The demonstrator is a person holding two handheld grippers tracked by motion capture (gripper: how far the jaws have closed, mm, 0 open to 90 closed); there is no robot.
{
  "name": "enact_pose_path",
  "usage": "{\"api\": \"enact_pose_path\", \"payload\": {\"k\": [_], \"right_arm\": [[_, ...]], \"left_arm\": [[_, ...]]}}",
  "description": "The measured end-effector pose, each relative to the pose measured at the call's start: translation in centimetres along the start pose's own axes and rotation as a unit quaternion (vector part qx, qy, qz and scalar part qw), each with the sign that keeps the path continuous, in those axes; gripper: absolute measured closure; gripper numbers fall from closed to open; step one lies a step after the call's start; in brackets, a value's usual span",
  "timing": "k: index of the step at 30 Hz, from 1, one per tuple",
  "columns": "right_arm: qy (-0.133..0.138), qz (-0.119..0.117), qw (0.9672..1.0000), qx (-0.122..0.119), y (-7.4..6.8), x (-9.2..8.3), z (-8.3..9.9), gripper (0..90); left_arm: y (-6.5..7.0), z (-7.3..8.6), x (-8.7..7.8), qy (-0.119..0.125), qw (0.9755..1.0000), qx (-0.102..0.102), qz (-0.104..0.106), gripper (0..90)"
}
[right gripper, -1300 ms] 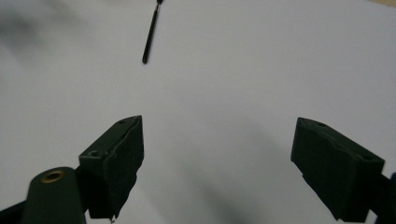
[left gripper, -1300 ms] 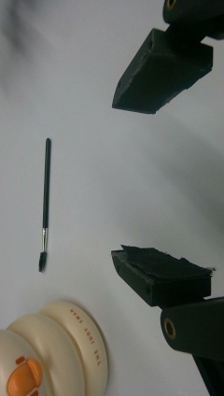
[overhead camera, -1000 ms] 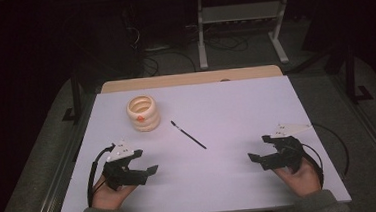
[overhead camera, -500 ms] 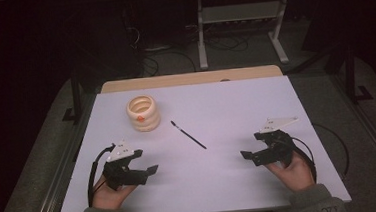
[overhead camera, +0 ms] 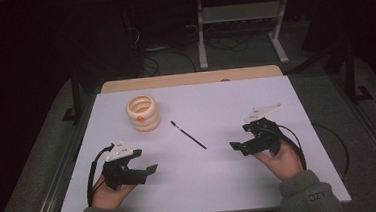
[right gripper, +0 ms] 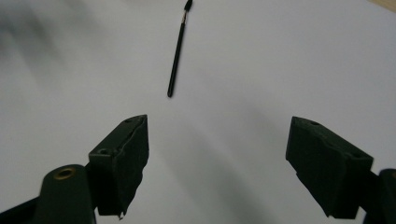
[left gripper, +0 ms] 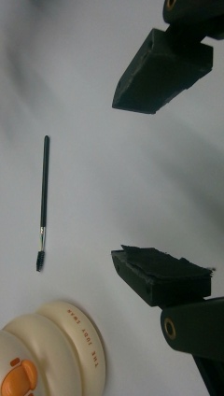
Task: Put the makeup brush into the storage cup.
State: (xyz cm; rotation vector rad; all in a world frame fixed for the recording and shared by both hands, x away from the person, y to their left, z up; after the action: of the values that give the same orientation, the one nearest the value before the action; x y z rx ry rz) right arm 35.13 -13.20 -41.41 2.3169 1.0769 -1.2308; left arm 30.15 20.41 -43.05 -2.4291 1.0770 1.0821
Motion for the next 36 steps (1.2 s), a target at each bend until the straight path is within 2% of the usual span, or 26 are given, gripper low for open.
{"api": "enact_pose_path", "payload": {"k": [2, 5, 7, 11, 16, 21, 25, 29, 31, 33, 36], "right_arm": [[-0.008, -0.003, 1.0000, 0.005, -0.1, 0.1, -0.3, 20.7], [-0.016, -0.001, 0.9999, -0.007, -0.5, 0.9, -1.6, 21.8], [-0.019, -0.005, 0.9998, -0.004, -0.7, 1.2, -2.0, 21.7], [-0.033, -0.013, 0.9992, -0.018, -1.5, 2.9, -4.0, 22.8], [-0.046, -0.022, 0.9986, -0.012, -2.0, 4.3, -5.4, 26.3], [-0.069, -0.019, 0.9974, -0.008, -1.9, 6.2, -6.6, 29.3], [-0.084, -0.019, 0.9962, -0.006, -1.9, 7.7, -7.1, 31.6], [-0.101, -0.018, 0.9946, -0.014, -2.1, 9.0, -7.4, 34.3], [-0.106, -0.016, 0.9941, -0.017, -2.4, 9.6, -7.6, 36.0], [-0.118, -0.018, 0.9927, -0.018, -2.7, 10.4, -7.7, 40.5], [-0.121, -0.018, 0.9922, -0.022, -2.9, 10.8, -7.8, 42.6]], "left_arm": [[0.0, 0.0, 0.0, 0.001, 1.0000, -0.001, 0.000, 22.4], [0.0, -0.1, -0.1, 0.000, 1.0000, 0.001, 0.000, 22.4], [0.0, -0.1, 0.0, 0.001, 1.0000, -0.001, 0.000, 22.4], [0.0, -0.1, 0.0, -0.001, 1.0000, -0.003, 0.001, 22.4], [-0.1, -0.1, 0.0, 0.003, 1.0000, -0.003, 0.000, 22.4], [-0.1, -0.2, -0.1, 0.005, 1.0000, -0.004, 0.000, 22.4], [-0.1, -0.2, 0.0, 0.004, 1.0000, -0.004, 0.000, 22.4], [-0.2, -0.1, -0.1, 0.001, 1.0000, 0.001, -0.001, 22.4], [-0.2, -0.2, -0.1, 0.004, 1.0000, -0.004, 0.001, 22.4], [-0.2, -0.1, -0.1, 0.005, 1.0000, -0.005, 0.001, 22.4], [-0.3, -0.1, 0.0, 0.006, 1.0000, -0.004, 0.001, 22.5]]}}
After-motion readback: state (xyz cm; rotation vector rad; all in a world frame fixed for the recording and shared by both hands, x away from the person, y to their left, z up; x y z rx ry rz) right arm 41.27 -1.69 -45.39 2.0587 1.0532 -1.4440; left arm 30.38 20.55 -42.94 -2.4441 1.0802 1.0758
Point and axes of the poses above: each handheld gripper's, and its own axes: x roughly forward along the jaws, z roughly out of its underside, y roughly to its right, the point moved 6 cm from there along x, roughly forward along the jaws, and after that the axes turned 9 degrees about -y, right-handed, at the moved point
